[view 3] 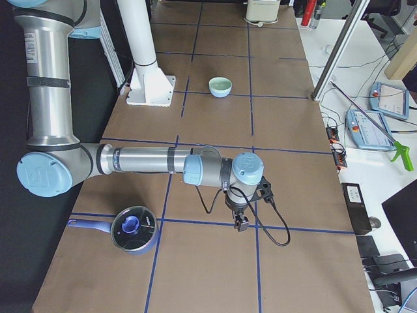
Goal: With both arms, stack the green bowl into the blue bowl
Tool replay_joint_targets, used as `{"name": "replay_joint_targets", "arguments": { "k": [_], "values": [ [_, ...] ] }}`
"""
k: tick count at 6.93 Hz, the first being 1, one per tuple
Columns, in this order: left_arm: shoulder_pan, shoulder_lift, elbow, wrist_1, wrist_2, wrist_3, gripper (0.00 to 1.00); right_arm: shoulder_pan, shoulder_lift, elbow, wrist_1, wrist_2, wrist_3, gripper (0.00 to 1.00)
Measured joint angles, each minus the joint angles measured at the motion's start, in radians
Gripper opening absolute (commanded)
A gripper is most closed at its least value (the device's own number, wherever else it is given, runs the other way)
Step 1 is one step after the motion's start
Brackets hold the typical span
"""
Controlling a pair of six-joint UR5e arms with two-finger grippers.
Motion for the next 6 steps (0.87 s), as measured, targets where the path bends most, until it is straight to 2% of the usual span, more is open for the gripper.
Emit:
{"name": "replay_joint_targets", "arguments": {
  "k": [4,6],
  "values": [
    [0.001,0.012,-0.016,-0.001,0.0,0.003,1.0,-0.007,-0.011,-0.004,0.011,0.027,0.227,1.0],
    [0.0,0.044,-0.03,-0.017,-0.04,0.004,1.0,-0.008,-0.006,-0.001,0.013,0.026,0.307,1.0]
  ]
}}
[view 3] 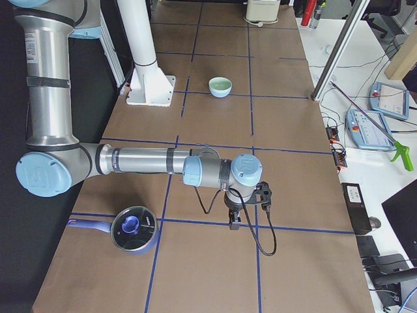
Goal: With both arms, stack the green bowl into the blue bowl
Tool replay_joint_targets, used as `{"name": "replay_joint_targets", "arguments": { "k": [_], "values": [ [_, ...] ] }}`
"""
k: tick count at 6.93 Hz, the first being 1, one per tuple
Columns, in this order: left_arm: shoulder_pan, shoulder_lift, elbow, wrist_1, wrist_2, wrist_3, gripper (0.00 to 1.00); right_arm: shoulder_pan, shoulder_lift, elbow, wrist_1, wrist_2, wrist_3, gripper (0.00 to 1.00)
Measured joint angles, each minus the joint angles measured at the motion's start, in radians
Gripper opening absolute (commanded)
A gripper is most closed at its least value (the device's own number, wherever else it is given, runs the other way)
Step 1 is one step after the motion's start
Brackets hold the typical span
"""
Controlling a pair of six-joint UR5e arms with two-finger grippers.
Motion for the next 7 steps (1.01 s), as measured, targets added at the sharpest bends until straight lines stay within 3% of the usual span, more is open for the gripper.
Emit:
{"name": "replay_joint_targets", "arguments": {
  "k": [7],
  "values": [
    [0.004,0.02,0.001,-0.107,-0.037,0.002,1.0,-0.015,0.0,-0.011,0.038,0.033,0.013,1.0]
  ]
}}
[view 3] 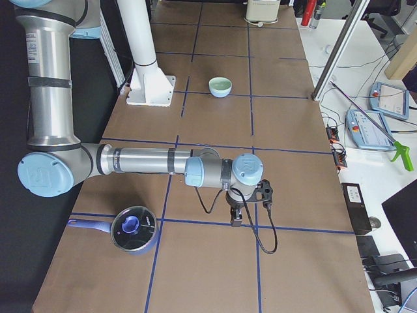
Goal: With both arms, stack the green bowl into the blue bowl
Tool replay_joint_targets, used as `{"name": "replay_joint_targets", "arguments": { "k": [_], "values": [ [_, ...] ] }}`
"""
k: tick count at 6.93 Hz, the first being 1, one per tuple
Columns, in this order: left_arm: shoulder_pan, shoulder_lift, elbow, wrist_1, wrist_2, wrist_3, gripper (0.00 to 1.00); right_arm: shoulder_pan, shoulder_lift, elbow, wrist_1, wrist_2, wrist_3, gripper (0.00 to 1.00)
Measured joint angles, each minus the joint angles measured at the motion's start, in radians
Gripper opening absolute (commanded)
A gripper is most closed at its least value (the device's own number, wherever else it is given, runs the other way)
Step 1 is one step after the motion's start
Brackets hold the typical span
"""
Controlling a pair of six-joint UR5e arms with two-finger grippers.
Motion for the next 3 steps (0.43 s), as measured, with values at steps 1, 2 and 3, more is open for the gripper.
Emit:
{"name": "replay_joint_targets", "arguments": {
  "k": [1,2,3],
  "values": [
    [0.001,-0.006,-0.007,-0.002,0.001,0.0,1.0,0.0,-0.001,0.004,0.002,0.005,0.001,1.0],
    [0.002,-0.012,-0.009,-0.004,0.002,0.0,1.0,-0.001,-0.003,0.014,0.003,0.011,0.001,1.0],
    [0.002,-0.019,-0.012,-0.004,0.003,0.0,1.0,0.0,-0.007,0.025,0.004,0.017,0.0,1.0]
  ]
}}
